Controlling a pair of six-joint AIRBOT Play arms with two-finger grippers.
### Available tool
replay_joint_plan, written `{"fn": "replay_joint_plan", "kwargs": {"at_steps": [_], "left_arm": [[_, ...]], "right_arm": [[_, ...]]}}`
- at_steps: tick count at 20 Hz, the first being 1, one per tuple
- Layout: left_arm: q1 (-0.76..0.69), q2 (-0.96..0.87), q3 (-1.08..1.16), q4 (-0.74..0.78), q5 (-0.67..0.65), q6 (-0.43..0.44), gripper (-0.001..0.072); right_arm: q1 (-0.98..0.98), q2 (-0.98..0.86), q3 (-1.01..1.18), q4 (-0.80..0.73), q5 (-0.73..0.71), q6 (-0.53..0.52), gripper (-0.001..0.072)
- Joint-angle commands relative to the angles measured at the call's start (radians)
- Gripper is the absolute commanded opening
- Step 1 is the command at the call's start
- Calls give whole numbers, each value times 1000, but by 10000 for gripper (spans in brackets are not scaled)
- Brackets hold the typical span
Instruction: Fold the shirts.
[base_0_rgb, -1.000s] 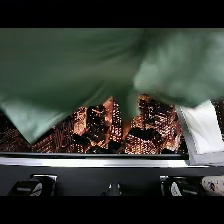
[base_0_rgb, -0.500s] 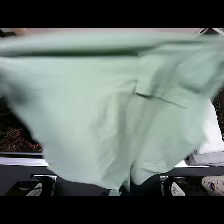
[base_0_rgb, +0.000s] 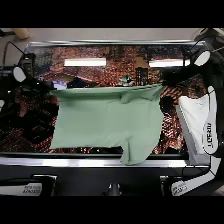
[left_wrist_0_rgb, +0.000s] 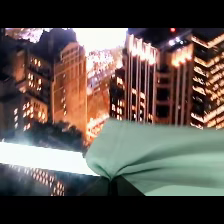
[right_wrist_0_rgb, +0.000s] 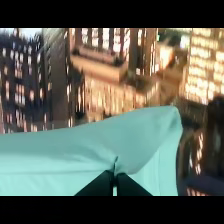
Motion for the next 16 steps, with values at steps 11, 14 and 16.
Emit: {"fn": "replay_joint_plan", "kwargs": {"at_steps": [11,14,16], "left_arm": [[55,-200,137,-94,-395,119,25],[54,-203,-48,-158,-338,130,25],[65,-205,-85,-157,-278,103,26]], "right_arm": [[17,-12,-61,-121,353,80,17],[17,-16,-240,-36,326,92,17],[18,-15,-312,55,269,122,18]]}}
